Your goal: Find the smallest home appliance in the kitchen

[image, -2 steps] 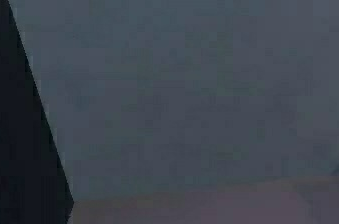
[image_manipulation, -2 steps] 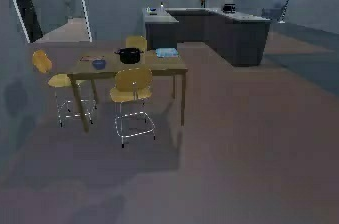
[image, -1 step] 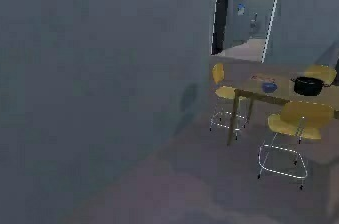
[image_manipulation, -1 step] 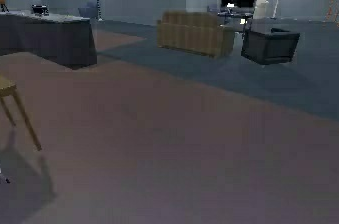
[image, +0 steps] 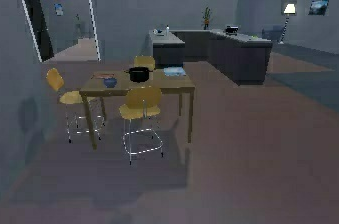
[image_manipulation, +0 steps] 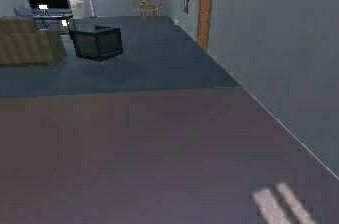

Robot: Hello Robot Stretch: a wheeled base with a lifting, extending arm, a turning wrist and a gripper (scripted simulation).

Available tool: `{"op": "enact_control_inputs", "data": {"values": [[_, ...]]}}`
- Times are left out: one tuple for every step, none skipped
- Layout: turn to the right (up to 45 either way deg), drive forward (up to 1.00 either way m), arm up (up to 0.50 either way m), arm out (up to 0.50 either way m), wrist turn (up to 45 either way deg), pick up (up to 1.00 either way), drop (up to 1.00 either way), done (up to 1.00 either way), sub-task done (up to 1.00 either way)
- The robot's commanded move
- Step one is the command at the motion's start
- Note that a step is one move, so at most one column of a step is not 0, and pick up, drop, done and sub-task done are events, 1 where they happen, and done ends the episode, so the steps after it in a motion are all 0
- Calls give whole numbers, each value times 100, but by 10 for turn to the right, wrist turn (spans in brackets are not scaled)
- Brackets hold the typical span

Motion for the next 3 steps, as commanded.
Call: {"op": "enact_control_inputs", "data": {"values": [[210,0,0,0,0,0,0,0,0],[0,100,0,0,0,0,0,0,0],[0,95,0,0,0,0,0,0,0]]}}
